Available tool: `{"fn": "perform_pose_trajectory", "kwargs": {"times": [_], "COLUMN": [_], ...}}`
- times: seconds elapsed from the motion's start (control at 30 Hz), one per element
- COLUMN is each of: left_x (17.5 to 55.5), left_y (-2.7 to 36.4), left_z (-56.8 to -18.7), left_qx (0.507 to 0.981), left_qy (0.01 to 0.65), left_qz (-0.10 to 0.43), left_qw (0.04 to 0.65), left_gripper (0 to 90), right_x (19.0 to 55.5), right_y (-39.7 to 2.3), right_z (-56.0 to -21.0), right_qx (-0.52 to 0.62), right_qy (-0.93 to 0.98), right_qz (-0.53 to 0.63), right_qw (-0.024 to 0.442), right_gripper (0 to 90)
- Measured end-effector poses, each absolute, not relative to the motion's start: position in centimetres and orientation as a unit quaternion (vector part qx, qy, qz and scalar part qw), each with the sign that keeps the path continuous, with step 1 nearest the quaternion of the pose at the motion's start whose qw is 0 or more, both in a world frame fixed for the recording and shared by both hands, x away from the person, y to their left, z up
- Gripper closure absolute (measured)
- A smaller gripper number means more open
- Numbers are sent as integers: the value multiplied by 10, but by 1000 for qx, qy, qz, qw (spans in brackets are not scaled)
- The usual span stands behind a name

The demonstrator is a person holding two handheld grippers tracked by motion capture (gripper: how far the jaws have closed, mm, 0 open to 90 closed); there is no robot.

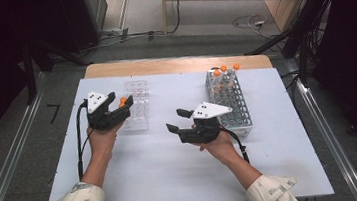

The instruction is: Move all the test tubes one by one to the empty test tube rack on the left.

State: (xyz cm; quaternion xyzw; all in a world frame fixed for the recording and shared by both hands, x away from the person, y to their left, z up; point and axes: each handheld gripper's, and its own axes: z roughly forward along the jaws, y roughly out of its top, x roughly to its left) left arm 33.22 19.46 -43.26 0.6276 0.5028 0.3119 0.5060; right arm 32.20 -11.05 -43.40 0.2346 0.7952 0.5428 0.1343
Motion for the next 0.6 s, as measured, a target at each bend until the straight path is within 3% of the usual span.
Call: {"fn": "perform_pose_trajectory", "kwargs": {"times": [0.33,0.6], "left_x": [316,310], "left_y": [197,196], "left_z": [-424,-422], "left_qx": [609,607], "left_qy": [494,491], "left_qz": [306,308], "left_qw": [539,544], "left_gripper": [258,258], "right_x": [333,363], "right_y": [-157,-207], "right_z": [-407,-399], "right_qx": [299,356], "right_qy": [749,720], "right_qz": [554,536], "right_qw": [205,262], "right_gripper": [237,217]}}
